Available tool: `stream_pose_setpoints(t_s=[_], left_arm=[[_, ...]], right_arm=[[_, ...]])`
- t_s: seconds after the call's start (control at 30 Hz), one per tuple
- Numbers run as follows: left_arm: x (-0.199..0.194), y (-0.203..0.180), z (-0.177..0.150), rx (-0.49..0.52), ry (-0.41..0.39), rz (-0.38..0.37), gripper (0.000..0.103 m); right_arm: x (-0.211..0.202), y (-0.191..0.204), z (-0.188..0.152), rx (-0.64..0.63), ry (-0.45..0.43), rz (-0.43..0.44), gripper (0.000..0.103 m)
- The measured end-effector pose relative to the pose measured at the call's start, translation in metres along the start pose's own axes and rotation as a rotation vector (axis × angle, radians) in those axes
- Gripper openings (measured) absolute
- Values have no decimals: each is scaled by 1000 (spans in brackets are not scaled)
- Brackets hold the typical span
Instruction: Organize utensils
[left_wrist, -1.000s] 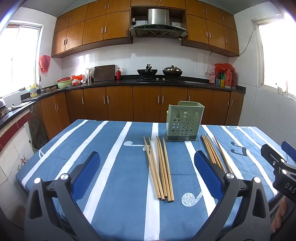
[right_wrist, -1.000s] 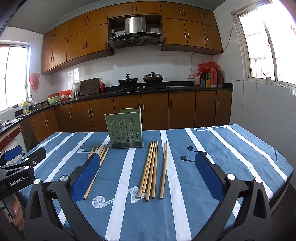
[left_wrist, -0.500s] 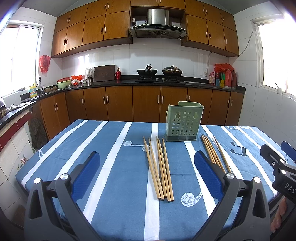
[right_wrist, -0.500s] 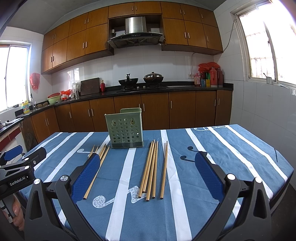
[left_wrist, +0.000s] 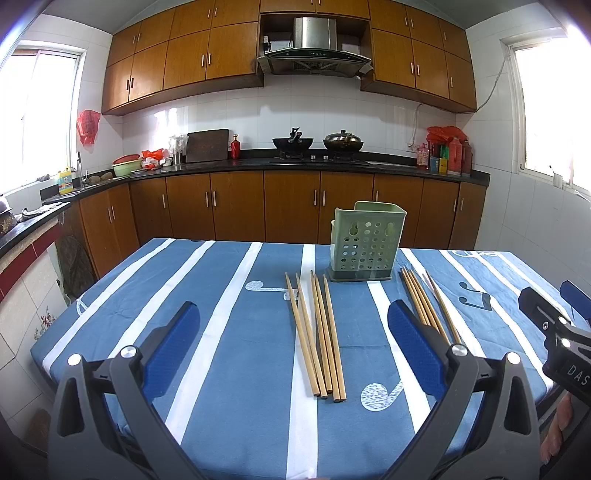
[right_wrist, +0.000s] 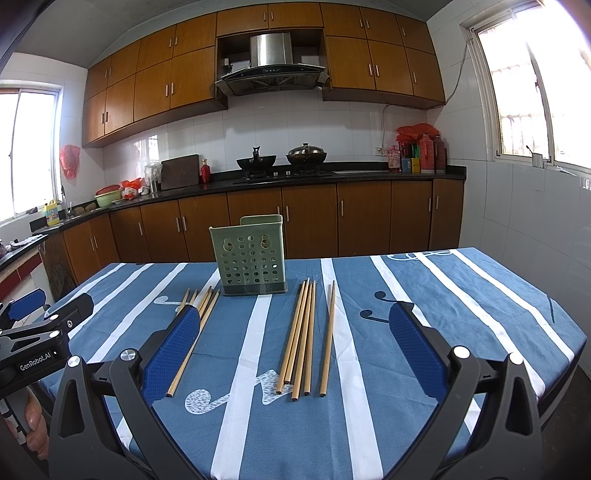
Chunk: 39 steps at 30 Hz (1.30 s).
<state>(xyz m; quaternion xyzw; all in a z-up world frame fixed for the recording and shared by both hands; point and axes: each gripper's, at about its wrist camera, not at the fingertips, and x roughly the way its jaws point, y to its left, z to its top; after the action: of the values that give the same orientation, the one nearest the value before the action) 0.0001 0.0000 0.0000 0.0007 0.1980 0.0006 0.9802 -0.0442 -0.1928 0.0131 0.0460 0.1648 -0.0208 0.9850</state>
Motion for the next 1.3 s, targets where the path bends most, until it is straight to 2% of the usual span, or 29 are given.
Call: stream_pose_setpoints(t_s=[1.03, 1.27, 1.3], left_arm=[[0, 0, 0, -1, 4, 0, 99], [3, -8, -4, -3, 22, 1, 99], [14, -7, -7, -3, 27, -1, 99]], right_arm=[[1, -1, -1, 0, 4, -1, 101], [8, 0, -2, 5, 22, -8, 101], [10, 0, -2, 7, 26, -9, 101]])
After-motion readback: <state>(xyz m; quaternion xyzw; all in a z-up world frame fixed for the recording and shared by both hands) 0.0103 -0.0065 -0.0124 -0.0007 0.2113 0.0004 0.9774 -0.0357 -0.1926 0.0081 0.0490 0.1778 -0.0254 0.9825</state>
